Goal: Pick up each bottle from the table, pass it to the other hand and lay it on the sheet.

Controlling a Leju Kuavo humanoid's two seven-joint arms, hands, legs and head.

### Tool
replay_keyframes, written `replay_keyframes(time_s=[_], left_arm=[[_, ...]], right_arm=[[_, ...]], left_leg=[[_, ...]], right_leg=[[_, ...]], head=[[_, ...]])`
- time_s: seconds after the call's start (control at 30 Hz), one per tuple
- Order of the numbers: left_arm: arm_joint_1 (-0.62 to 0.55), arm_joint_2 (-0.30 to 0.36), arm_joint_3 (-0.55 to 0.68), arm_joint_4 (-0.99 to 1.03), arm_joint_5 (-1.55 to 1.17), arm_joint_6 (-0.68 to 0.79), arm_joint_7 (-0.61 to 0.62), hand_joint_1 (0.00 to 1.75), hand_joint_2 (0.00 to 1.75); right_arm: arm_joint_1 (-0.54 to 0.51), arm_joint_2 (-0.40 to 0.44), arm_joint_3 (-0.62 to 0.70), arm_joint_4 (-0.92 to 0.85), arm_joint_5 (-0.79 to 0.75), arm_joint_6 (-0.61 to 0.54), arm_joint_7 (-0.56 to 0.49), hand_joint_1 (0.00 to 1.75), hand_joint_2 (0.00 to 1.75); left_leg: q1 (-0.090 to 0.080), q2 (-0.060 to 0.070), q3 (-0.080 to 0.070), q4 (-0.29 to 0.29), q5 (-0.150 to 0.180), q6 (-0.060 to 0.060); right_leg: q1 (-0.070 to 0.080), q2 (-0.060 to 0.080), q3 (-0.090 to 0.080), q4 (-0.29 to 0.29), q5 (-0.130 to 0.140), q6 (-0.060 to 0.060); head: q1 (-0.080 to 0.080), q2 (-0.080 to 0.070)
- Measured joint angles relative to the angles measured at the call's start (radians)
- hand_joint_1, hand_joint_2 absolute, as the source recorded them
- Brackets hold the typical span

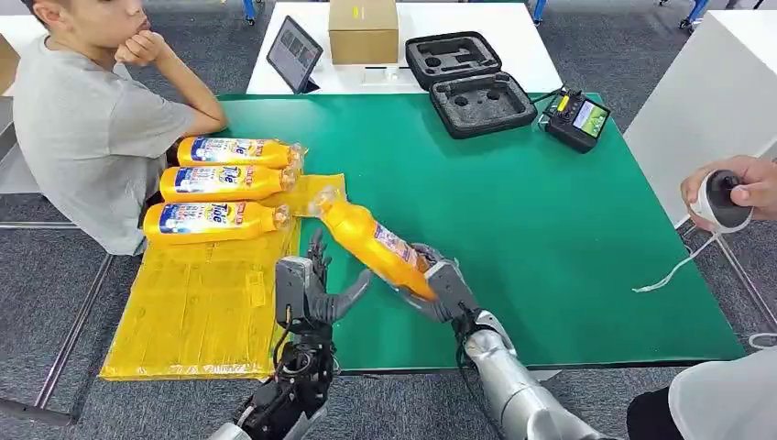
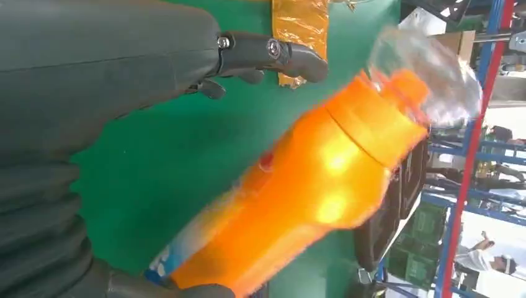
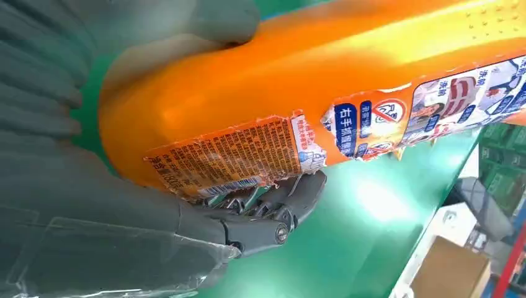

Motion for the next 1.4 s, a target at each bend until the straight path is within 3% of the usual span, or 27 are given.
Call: replay_keyframes(time_s=[0.83, 1.4], left_arm=[[-0.069, -0.008, -0.002, 0.095, 0.166, -0.083, 0.086, 0.00, 1.75], [-0.084, -0.008, -0.024, 0.136, 0.240, -0.067, 0.061, 0.00, 1.75]], right_arm=[[0.012, 0.019, 0.225, 0.006, -0.089, -0.068, 0.000, 1.75, 1.75], [0.004, 0.019, 0.419, 0.015, -0.038, -0.309, 0.005, 1.69, 1.75]], left_leg=[[0.000, 0.000, 0.000, 0.000, 0.000, 0.000], [0.000, 0.000, -0.001, 0.000, 0.000, 0.000]], right_leg=[[0.000, 0.000, -0.001, 0.000, 0.000, 0.000], [0.000, 0.000, -0.001, 0.000, 0.000, 0.000]], head=[[0.000, 0.000], [0.000, 0.000]])
